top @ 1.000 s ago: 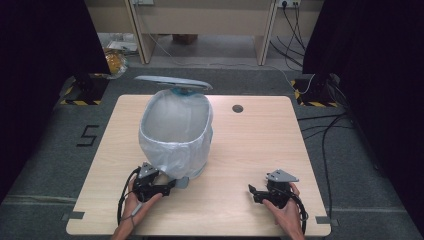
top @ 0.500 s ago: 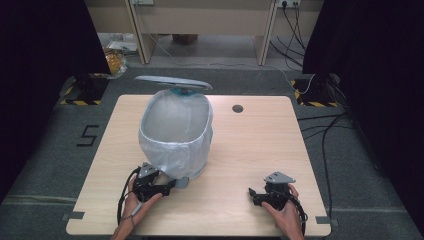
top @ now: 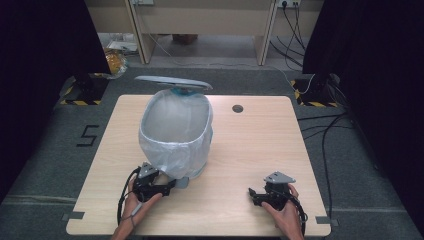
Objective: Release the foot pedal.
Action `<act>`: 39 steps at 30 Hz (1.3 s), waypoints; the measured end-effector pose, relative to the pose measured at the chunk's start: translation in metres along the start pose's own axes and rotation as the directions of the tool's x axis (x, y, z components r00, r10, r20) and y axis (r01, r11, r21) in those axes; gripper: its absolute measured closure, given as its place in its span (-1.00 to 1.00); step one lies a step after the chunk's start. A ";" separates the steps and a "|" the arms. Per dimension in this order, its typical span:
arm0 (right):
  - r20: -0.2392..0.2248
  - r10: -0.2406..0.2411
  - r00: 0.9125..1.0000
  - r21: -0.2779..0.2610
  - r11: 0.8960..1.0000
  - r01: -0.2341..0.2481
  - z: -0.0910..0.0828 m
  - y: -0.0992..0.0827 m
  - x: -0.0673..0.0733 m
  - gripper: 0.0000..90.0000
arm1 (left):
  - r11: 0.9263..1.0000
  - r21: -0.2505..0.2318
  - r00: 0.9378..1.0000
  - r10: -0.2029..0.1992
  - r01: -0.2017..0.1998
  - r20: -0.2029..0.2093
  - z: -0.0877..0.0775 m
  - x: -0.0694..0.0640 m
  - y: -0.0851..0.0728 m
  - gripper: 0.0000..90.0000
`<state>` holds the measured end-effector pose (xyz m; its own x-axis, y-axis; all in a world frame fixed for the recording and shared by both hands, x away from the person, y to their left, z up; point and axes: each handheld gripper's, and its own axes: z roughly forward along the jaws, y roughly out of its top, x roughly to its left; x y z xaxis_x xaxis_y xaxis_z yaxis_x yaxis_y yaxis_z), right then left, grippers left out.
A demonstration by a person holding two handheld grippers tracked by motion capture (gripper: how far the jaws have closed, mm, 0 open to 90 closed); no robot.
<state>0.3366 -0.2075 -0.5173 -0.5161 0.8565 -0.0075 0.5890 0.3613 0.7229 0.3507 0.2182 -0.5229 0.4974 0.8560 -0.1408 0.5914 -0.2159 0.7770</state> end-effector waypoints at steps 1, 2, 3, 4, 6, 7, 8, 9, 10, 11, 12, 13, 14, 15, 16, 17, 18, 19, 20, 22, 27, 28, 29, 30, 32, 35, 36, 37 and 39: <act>0.000 -0.001 1.000 0.000 1.000 0.001 0.000 0.000 0.000 -0.68 | 1.000 0.000 1.000 0.000 0.000 0.000 0.000 0.000 0.000 -0.60; 0.000 -0.001 1.000 0.000 1.000 0.001 0.000 0.000 0.000 -0.68 | 1.000 0.000 1.000 0.000 0.000 0.000 0.000 0.000 0.000 -0.60; -0.002 -0.003 1.000 -0.001 1.000 0.003 0.000 0.000 0.000 -0.68 | 1.000 0.000 1.000 0.000 0.000 0.000 0.000 0.000 0.000 -0.60; -0.003 -0.003 1.000 0.000 1.000 0.003 0.000 0.000 0.000 -0.68 | 1.000 0.000 1.000 0.005 -0.005 -0.004 0.000 0.000 0.000 -0.60; -0.003 -0.002 1.000 0.002 1.000 0.002 0.000 0.000 0.000 -0.69 | 1.000 0.001 1.000 0.012 -0.012 -0.008 -0.001 -0.001 0.000 -0.60; -0.003 -0.002 1.000 0.002 1.000 0.002 0.000 0.000 0.000 -0.69 | 1.000 0.000 1.000 0.012 -0.012 -0.009 -0.001 -0.001 0.000 -0.60; -0.003 -0.002 1.000 0.002 1.000 0.002 0.000 0.000 0.000 -0.69 | 1.000 0.000 1.000 0.011 -0.011 -0.008 -0.001 -0.001 0.000 -0.60; -0.003 -0.002 1.000 0.002 1.000 0.002 0.000 0.000 0.000 -0.69 | 1.000 -0.003 1.000 0.007 -0.008 -0.007 -0.001 -0.001 0.000 -0.60; -0.002 -0.002 1.000 0.002 1.000 0.002 0.000 0.000 0.000 -0.69 | 1.000 -0.003 1.000 0.006 -0.006 -0.005 -0.001 -0.001 0.000 -0.60; -0.002 -0.002 1.000 0.003 1.000 0.002 0.000 0.000 0.000 -0.69 | 1.000 -0.005 1.000 0.004 -0.004 -0.003 -0.001 0.000 0.000 -0.60; -0.002 -0.002 1.000 0.002 1.000 0.002 0.000 0.000 0.000 -0.69 | 1.000 -0.007 1.000 0.005 -0.005 -0.001 -0.001 0.000 0.000 -0.60; -0.002 -0.003 1.000 0.002 1.000 0.003 0.000 0.000 0.000 -0.69 | 1.000 -0.009 1.000 0.006 -0.006 -0.001 -0.002 0.000 0.000 -0.60; -0.002 -0.003 1.000 0.002 1.000 0.003 0.000 0.000 0.000 -0.69 | 1.000 -0.009 1.000 0.004 -0.004 0.001 -0.002 0.000 -0.001 -0.60; -0.003 -0.003 1.000 0.002 1.000 0.003 0.000 0.000 0.000 -0.69 | 1.000 -0.014 1.000 0.001 -0.001 0.004 -0.002 0.000 -0.001 -0.60; -0.002 -0.003 1.000 0.002 1.000 0.003 0.000 0.000 0.000 -0.69 | 1.000 -0.017 1.000 -0.003 0.003 0.009 -0.002 0.000 -0.001 -0.60; -0.002 -0.002 1.000 0.002 1.000 0.002 0.000 0.000 0.000 -0.69 | 1.000 -0.018 1.000 -0.004 0.005 0.008 -0.003 0.000 -0.001 -0.60; -0.002 -0.001 1.000 0.002 1.000 0.001 0.000 0.000 0.000 -0.69 | 1.000 -0.023 1.000 -0.011 0.011 0.010 -0.003 0.000 -0.001 -0.60; -0.002 -0.001 1.000 0.002 1.000 0.001 0.000 0.000 0.000 -0.69 | 1.000 -0.023 1.000 -0.011 0.011 0.009 -0.003 0.000 -0.001 -0.60; -0.002 -0.002 1.000 0.002 1.000 0.002 0.000 0.000 0.000 -0.69 | 1.000 -0.023 1.000 -0.011 0.011 0.009 -0.003 0.000 -0.001 -0.60; -0.002 -0.001 1.000 0.003 1.000 0.001 0.000 0.000 0.000 -0.69 | 1.000 -0.025 1.000 -0.011 0.012 0.009 -0.003 0.000 -0.001 -0.60; -0.002 -0.001 1.000 0.002 1.000 0.001 0.000 0.000 0.000 -0.69 | 0.999 -0.038 1.000 -0.007 0.008 0.008 -0.004 -0.002 -0.002 -0.56; -0.002 -0.001 1.000 0.002 1.000 0.001 0.000 0.000 0.000 -0.69 | 0.999 -0.039 1.000 -0.011 0.011 0.010 -0.004 -0.001 -0.002 -0.56; -0.002 -0.001 1.000 0.002 1.000 0.001 0.000 0.000 0.000 -0.69 | 0.999 -0.039 1.000 -0.013 0.014 0.012 -0.004 -0.001 -0.002 -0.56; -0.002 -0.002 1.000 0.002 1.000 0.002 0.000 0.000 0.000 -0.69 | 0.999 -0.039 1.000 -0.015 0.015 0.013 -0.004 -0.001 -0.002 -0.56; -0.002 -0.001 1.000 0.002 1.000 0.001 0.000 0.000 0.000 -0.69 | 0.999 -0.040 1.000 -0.014 0.015 0.011 -0.004 -0.001 -0.002 -0.56; -0.002 -0.001 1.000 0.002 1.000 0.001 0.000 0.000 0.000 -0.69 | 0.999 -0.043 1.000 -0.017 0.017 0.011 -0.005 -0.001 -0.002 -0.56; -0.002 -0.001 1.000 0.002 1.000 0.001 0.000 0.000 0.000 -0.69 | 0.999 -0.045 1.000 -0.019 0.019 0.012 -0.005 -0.001 -0.002 -0.56; -0.002 -0.001 1.000 0.002 1.000 0.001 0.000 0.000 0.000 -0.69 | 0.999 -0.047 1.000 -0.021 0.021 0.015 -0.005 -0.001 -0.002 -0.56; -0.002 -0.001 1.000 0.002 1.000 0.001 0.000 0.000 0.000 -0.69 | 0.999 -0.049 1.000 -0.018 0.019 0.018 -0.005 0.000 -0.002 -0.57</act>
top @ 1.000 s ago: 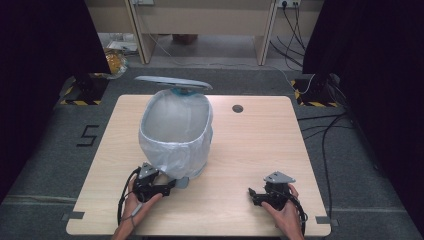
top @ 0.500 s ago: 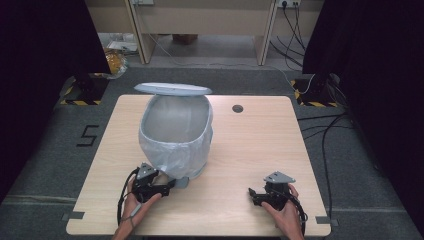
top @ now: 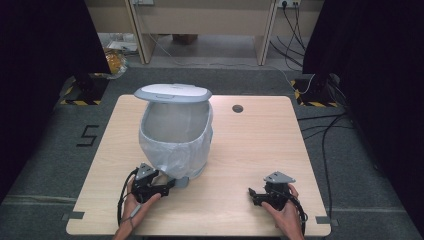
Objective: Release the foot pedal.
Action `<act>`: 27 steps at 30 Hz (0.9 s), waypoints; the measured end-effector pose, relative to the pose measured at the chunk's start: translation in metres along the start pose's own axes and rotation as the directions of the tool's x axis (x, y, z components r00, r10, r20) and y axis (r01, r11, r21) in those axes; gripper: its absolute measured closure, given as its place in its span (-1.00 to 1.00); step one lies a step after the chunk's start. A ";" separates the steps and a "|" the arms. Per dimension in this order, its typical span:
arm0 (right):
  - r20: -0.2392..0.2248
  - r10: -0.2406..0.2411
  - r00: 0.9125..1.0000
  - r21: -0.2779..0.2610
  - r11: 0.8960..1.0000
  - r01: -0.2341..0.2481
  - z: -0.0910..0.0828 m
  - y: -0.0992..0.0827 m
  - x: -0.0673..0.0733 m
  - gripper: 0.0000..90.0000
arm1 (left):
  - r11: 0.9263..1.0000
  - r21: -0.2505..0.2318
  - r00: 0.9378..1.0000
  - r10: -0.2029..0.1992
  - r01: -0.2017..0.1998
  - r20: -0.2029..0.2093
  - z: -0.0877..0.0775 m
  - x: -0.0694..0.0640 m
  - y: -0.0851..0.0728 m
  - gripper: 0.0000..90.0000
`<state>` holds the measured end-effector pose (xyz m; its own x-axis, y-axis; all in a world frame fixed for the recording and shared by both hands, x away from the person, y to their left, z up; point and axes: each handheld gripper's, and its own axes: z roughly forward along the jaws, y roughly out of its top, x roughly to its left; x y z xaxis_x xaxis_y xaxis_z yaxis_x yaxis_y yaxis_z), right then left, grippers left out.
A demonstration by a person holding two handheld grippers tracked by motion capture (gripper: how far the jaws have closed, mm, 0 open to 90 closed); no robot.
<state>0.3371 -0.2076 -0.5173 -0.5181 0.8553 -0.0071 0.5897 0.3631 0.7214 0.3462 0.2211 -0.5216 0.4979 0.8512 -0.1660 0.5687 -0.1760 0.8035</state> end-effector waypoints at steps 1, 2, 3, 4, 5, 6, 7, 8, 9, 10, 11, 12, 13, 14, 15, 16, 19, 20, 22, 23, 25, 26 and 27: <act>0.000 0.000 1.000 0.000 1.000 0.000 0.000 0.000 0.000 -0.69 | 1.000 -0.001 1.000 -0.006 0.006 0.002 0.000 0.000 0.000 -0.59; 0.000 0.000 1.000 0.000 1.000 0.000 0.000 0.000 0.000 -0.69 | 1.000 -0.003 1.000 -0.012 0.012 0.005 0.000 0.001 0.000 -0.59; 0.000 0.000 1.000 0.000 1.000 0.000 0.000 0.000 0.000 -0.69 | 1.000 -0.007 1.000 -0.011 0.011 0.006 -0.001 0.001 0.000 -0.59; 0.000 0.000 1.000 0.000 1.000 0.000 0.000 0.000 0.000 -0.69 | 1.000 -0.012 1.000 -0.010 0.010 0.003 -0.002 0.000 0.001 -0.59; 0.000 0.000 1.000 0.000 1.000 0.000 0.000 0.000 0.000 -0.69 | 1.000 -0.017 1.000 -0.010 0.010 0.004 -0.003 0.000 0.001 -0.59; 0.000 0.000 1.000 0.000 1.000 0.000 0.000 0.000 0.000 -0.69 | 1.000 -0.024 1.000 -0.015 0.015 0.006 -0.004 0.000 0.002 -0.59; 0.000 0.000 1.000 0.000 1.000 0.000 0.000 0.000 0.000 -0.69 | 0.999 -0.032 1.000 -0.027 0.027 0.010 -0.004 0.000 0.002 -0.59; 0.000 0.000 1.000 0.000 1.000 0.000 0.000 0.000 0.000 -0.69 | 0.999 -0.030 0.999 -0.031 0.032 0.010 -0.005 0.000 0.003 -0.60; 0.000 0.000 1.000 0.000 1.000 0.000 0.000 0.000 0.000 -0.69 | 0.999 -0.030 1.000 -0.025 0.025 0.005 -0.005 -0.001 0.004 -0.60; -0.001 -0.001 1.000 0.002 1.000 0.001 0.000 0.000 0.000 -0.69 | 0.999 -0.027 1.000 -0.020 0.020 0.003 -0.004 -0.002 0.004 -0.59; 0.000 -0.001 1.000 0.003 1.000 0.001 0.000 0.000 0.000 -0.70 | 0.999 -0.028 1.000 -0.019 0.019 0.005 -0.005 -0.002 0.004 -0.59; 0.000 -0.001 1.000 0.002 1.000 0.001 0.000 0.000 0.000 -0.70 | 0.999 -0.028 1.000 -0.019 0.019 0.007 -0.005 -0.002 0.005 -0.59; 0.000 -0.001 1.000 0.001 1.000 0.001 0.000 0.000 0.000 -0.70 | 1.000 -0.025 1.000 -0.014 0.014 0.006 -0.006 -0.002 0.005 -0.57; 0.000 -0.001 1.000 0.002 1.000 0.001 0.000 0.000 0.000 -0.70 | 1.000 -0.023 1.000 -0.009 0.009 0.008 -0.007 -0.003 0.005 -0.57; 0.000 -0.001 1.000 0.002 1.000 0.001 0.000 0.000 0.000 -0.70 | 1.000 -0.020 1.000 -0.010 0.011 0.015 -0.008 -0.003 0.005 -0.56; 0.000 -0.001 1.000 0.001 1.000 0.001 0.000 0.000 0.000 -0.70 | 1.000 -0.018 1.000 -0.013 0.014 0.021 -0.008 -0.003 0.006 -0.56; 0.000 -0.001 1.000 0.000 1.000 0.001 0.000 0.000 0.000 -0.70 | 0.999 -0.032 0.999 -0.027 0.028 0.035 -0.013 -0.001 0.007 -0.58; 0.000 -0.001 1.000 0.000 1.000 0.001 0.000 0.000 0.000 -0.70 | 0.999 -0.034 0.999 -0.027 0.029 0.036 -0.015 -0.001 0.008 -0.59; 0.000 -0.001 1.000 0.001 1.000 0.001 0.000 0.000 0.000 -0.70 | 0.998 -0.046 0.998 -0.037 0.039 0.053 -0.020 -0.001 0.009 -0.60; 0.000 -0.001 1.000 0.000 1.000 0.001 0.000 0.000 0.000 -0.70 | 0.998 -0.048 0.998 -0.039 0.042 0.056 -0.021 -0.001 0.009 -0.61; 0.000 -0.001 1.000 0.001 1.000 0.001 0.000 0.000 0.000 -0.70 | 0.998 -0.045 0.997 -0.034 0.037 0.064 -0.024 -0.001 0.009 -0.62; 0.000 -0.001 1.000 0.001 1.000 0.001 0.000 0.000 0.000 -0.70 | 0.998 -0.046 0.997 -0.039 0.042 0.067 -0.025 -0.002 0.009 -0.63; 0.000 -0.001 1.000 0.001 1.000 0.001 0.000 0.000 0.000 -0.70 | 0.998 -0.044 0.997 -0.039 0.042 0.071 -0.027 -0.001 0.009 -0.63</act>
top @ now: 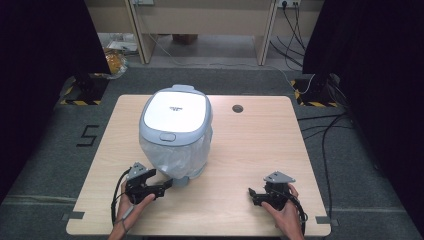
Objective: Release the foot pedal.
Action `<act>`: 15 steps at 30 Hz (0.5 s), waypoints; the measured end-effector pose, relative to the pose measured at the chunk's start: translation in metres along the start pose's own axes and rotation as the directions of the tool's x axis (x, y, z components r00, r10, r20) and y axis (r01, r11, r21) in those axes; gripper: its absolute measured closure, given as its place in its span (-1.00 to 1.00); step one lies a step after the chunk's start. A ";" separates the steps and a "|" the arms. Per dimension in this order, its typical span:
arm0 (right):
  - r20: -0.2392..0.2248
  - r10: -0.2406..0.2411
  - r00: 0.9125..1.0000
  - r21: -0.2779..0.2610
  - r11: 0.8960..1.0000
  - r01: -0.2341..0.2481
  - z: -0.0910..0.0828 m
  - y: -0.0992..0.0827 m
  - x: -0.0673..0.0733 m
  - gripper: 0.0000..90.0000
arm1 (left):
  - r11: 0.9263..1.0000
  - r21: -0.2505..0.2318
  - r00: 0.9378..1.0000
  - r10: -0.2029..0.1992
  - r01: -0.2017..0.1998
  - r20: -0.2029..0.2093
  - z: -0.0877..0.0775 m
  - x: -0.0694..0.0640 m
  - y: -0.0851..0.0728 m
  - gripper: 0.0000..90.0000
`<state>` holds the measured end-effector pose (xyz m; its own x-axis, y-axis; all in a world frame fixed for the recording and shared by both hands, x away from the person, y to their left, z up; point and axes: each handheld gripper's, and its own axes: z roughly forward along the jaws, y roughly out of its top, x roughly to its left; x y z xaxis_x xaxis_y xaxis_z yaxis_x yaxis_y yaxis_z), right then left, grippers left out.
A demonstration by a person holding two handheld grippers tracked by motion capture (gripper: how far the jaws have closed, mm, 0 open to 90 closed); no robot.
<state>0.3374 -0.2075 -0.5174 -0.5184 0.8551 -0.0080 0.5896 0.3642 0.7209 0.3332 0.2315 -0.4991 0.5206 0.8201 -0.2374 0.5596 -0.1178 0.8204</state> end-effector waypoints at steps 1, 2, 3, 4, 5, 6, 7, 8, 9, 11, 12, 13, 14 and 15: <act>0.000 0.000 1.000 0.000 1.000 0.000 0.000 0.000 0.000 -0.70 | 1.000 0.001 1.000 0.001 -0.001 0.003 -0.002 0.000 0.000 -0.63; 0.000 0.000 1.000 0.000 1.000 0.000 0.000 0.000 0.000 -0.70 | 1.000 -0.001 1.000 0.000 0.000 0.006 -0.003 0.000 0.000 -0.63; 0.000 0.000 1.000 0.000 1.000 0.000 0.000 0.000 0.000 -0.70 | 1.000 -0.002 1.000 0.000 0.000 0.005 -0.005 -0.001 -0.001 -0.63; 0.000 0.000 1.000 0.000 1.000 0.000 0.000 0.000 0.000 -0.70 | 1.000 -0.005 1.000 0.000 0.000 0.007 -0.006 -0.001 -0.001 -0.64; 0.000 0.000 1.000 0.000 1.000 0.000 0.000 0.000 0.000 -0.70 | 1.000 -0.004 1.000 0.001 -0.001 0.012 -0.007 -0.001 -0.002 -0.64; 0.000 0.000 1.000 0.000 1.000 0.000 0.000 0.000 0.000 -0.70 | 1.000 -0.002 1.000 0.002 -0.002 0.015 -0.008 -0.002 -0.003 -0.64; 0.000 0.000 1.000 0.000 1.000 0.000 0.000 0.000 0.000 -0.70 | 1.000 0.003 1.000 0.003 -0.003 0.015 -0.008 -0.003 -0.004 -0.65; 0.000 0.000 1.000 0.000 1.000 0.000 0.000 0.000 0.000 -0.70 | 1.000 0.006 1.000 0.004 -0.004 0.017 -0.009 -0.004 -0.005 -0.66; 0.000 0.000 1.000 0.000 1.000 0.000 0.000 0.000 0.000 -0.70 | 1.000 0.009 1.000 0.005 -0.005 0.022 -0.009 -0.005 -0.007 -0.66; 0.000 0.000 1.000 0.000 1.000 0.000 0.000 0.000 0.000 -0.70 | 1.000 0.013 1.000 0.008 -0.008 0.026 -0.010 -0.007 -0.010 -0.66; 0.000 0.000 1.000 0.000 1.000 0.000 0.000 0.000 0.000 -0.70 | 1.000 0.014 0.999 0.016 -0.016 0.028 -0.010 -0.008 -0.012 -0.67; 0.000 0.000 1.000 0.000 1.000 0.000 0.000 0.000 0.000 -0.70 | 1.000 0.014 0.999 0.023 -0.024 0.030 -0.011 -0.009 -0.013 -0.67; 0.000 0.000 1.000 0.000 1.000 0.000 0.000 0.000 0.000 -0.70 | 0.999 0.018 0.999 0.033 -0.033 0.031 -0.011 -0.010 -0.014 -0.67; 0.000 0.000 1.000 0.000 1.000 0.000 0.000 0.000 0.000 -0.70 | 0.999 0.018 0.999 0.036 -0.036 0.033 -0.011 -0.011 -0.015 -0.67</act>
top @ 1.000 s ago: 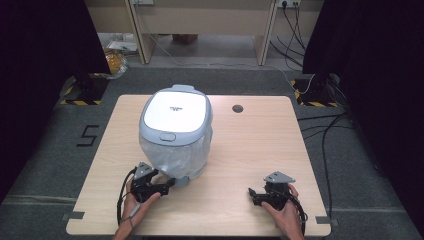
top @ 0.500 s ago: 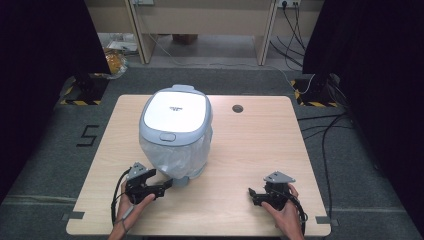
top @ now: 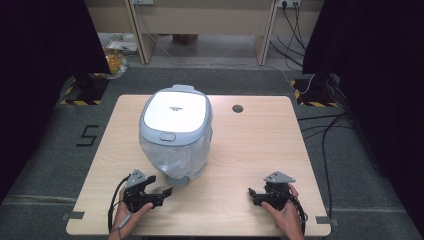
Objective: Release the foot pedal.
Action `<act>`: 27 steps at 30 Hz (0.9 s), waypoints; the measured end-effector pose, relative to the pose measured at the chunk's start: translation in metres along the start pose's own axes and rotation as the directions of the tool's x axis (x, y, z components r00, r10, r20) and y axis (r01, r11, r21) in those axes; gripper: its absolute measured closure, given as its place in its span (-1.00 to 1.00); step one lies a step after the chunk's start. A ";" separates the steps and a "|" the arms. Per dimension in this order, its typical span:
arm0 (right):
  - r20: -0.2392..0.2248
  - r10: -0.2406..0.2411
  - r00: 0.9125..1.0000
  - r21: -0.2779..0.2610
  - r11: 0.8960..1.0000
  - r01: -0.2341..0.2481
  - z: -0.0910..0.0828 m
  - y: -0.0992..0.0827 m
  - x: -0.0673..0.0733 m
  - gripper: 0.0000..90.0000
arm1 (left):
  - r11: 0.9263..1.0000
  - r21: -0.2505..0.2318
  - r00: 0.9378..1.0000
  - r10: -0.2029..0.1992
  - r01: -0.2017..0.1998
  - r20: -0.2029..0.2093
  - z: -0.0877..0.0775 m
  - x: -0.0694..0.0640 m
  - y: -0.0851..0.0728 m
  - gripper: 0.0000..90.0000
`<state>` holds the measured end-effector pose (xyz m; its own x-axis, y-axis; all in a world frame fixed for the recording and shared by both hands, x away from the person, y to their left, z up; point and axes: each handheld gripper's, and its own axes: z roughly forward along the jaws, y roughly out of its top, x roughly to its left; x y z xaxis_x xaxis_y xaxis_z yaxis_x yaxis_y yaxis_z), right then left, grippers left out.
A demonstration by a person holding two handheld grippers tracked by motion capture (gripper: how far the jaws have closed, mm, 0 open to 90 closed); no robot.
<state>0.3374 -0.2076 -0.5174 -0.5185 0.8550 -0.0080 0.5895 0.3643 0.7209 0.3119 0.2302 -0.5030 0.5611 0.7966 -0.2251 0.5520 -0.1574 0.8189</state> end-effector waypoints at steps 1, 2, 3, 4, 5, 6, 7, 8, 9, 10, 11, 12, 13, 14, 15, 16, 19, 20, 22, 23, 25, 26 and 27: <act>0.000 0.000 1.000 0.000 1.000 0.000 0.000 0.000 0.000 -0.70 | 1.000 0.002 1.000 0.007 -0.007 0.002 0.000 -0.001 -0.001 -0.67; 0.000 0.000 1.000 0.000 1.000 0.000 0.000 0.000 0.000 -0.70 | 1.000 0.002 1.000 0.011 -0.011 0.005 -0.001 -0.002 -0.002 -0.67; 0.000 0.000 1.000 0.000 1.000 0.000 0.000 0.000 0.000 -0.70 | 1.000 0.004 1.000 0.013 -0.013 0.007 -0.001 -0.003 -0.003 -0.67; 0.000 0.000 1.000 0.000 1.000 0.000 0.000 0.000 0.000 -0.70 | 1.000 0.002 1.000 0.014 -0.014 0.009 -0.002 -0.004 -0.003 -0.67; 0.000 0.000 1.000 0.000 1.000 0.000 0.000 0.000 0.000 -0.70 | 1.000 0.004 1.000 0.021 -0.021 0.009 -0.002 -0.005 -0.004 -0.67; 0.000 0.000 1.000 -0.001 1.000 0.000 0.000 0.000 0.000 -0.70 | 1.000 0.009 1.000 0.028 -0.028 0.010 -0.002 -0.006 -0.005 -0.67; 0.000 0.000 1.000 -0.001 1.000 0.000 0.000 0.000 0.000 -0.70 | 0.999 0.018 0.999 0.034 -0.035 0.011 -0.002 -0.008 -0.006 -0.67; 0.000 0.000 1.000 0.000 1.000 0.000 0.000 0.000 0.000 -0.70 | 0.999 0.021 0.999 0.036 -0.036 0.012 -0.002 -0.009 -0.007 -0.67; 0.000 0.000 1.000 0.000 1.000 0.000 0.000 0.000 0.000 -0.70 | 0.999 0.023 0.999 0.039 -0.039 0.014 -0.001 -0.010 -0.008 -0.67; 0.000 0.000 1.000 0.000 1.000 0.000 0.000 0.000 0.000 -0.70 | 0.998 0.029 0.999 0.047 -0.047 0.016 -0.001 -0.012 -0.009 -0.67; 0.000 0.000 1.000 0.000 1.000 0.000 0.000 0.000 0.000 -0.70 | 0.998 0.032 0.998 0.055 -0.056 0.017 -0.001 -0.013 -0.010 -0.67; 0.000 0.000 1.000 0.000 1.000 0.000 0.000 0.000 0.000 -0.70 | 0.998 0.034 0.998 0.057 -0.058 0.017 -0.001 -0.014 -0.011 -0.67; 0.000 0.000 1.000 0.000 1.000 0.000 0.000 0.000 0.000 -0.70 | 0.997 0.037 0.998 0.061 -0.062 0.022 -0.001 -0.015 -0.012 -0.67; -0.001 0.000 1.000 0.000 1.000 0.000 0.000 0.000 0.000 -0.70 | 0.997 0.039 0.998 0.060 -0.061 0.025 0.000 -0.016 -0.013 -0.67; 0.000 0.000 1.000 0.000 1.000 0.000 0.000 0.000 0.000 -0.70 | 0.997 0.043 0.998 0.063 -0.064 0.029 0.000 -0.017 -0.015 -0.67; 0.000 0.000 1.000 0.000 1.000 0.000 0.000 0.000 0.000 -0.70 | 0.997 0.046 0.997 0.066 -0.067 0.029 0.000 -0.017 -0.016 -0.67; -0.001 0.000 1.000 0.001 1.000 0.000 0.000 0.000 0.000 -0.70 | 0.996 0.051 0.997 0.071 -0.073 0.034 0.000 -0.018 -0.019 -0.67; 0.000 0.000 1.000 0.000 1.000 0.000 0.000 0.000 0.000 -0.70 | 0.996 0.051 0.997 0.070 -0.071 0.036 -0.001 -0.018 -0.019 -0.67; -0.001 0.000 1.000 0.001 1.000 0.000 0.000 0.000 0.000 -0.70 | 0.996 0.050 0.997 0.071 -0.073 0.039 -0.002 -0.018 -0.021 -0.67; 0.000 0.000 1.000 -0.001 1.000 0.000 0.000 0.000 0.000 -0.70 | 0.996 0.052 0.997 0.072 -0.074 0.039 -0.003 -0.018 -0.022 -0.67; 0.000 0.000 1.000 0.001 1.000 0.000 0.000 0.000 0.000 -0.70 | 0.995 0.054 0.996 0.084 -0.086 0.031 -0.004 -0.019 -0.023 -0.67; 0.000 -0.001 1.000 0.001 1.000 0.001 0.000 0.000 0.000 -0.70 | 0.994 0.057 0.996 0.088 -0.090 0.031 -0.005 -0.019 -0.024 -0.67; 0.000 0.000 1.000 0.001 1.000 0.000 0.000 0.000 0.000 -0.70 | 0.994 0.058 0.995 0.091 -0.093 0.030 -0.006 -0.020 -0.025 -0.67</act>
<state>0.3373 -0.2076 -0.5173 -0.5186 0.8550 -0.0079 0.5900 0.3646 0.7204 0.2837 0.2214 -0.5156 0.6272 0.7612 -0.1649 0.5321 -0.2642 0.8044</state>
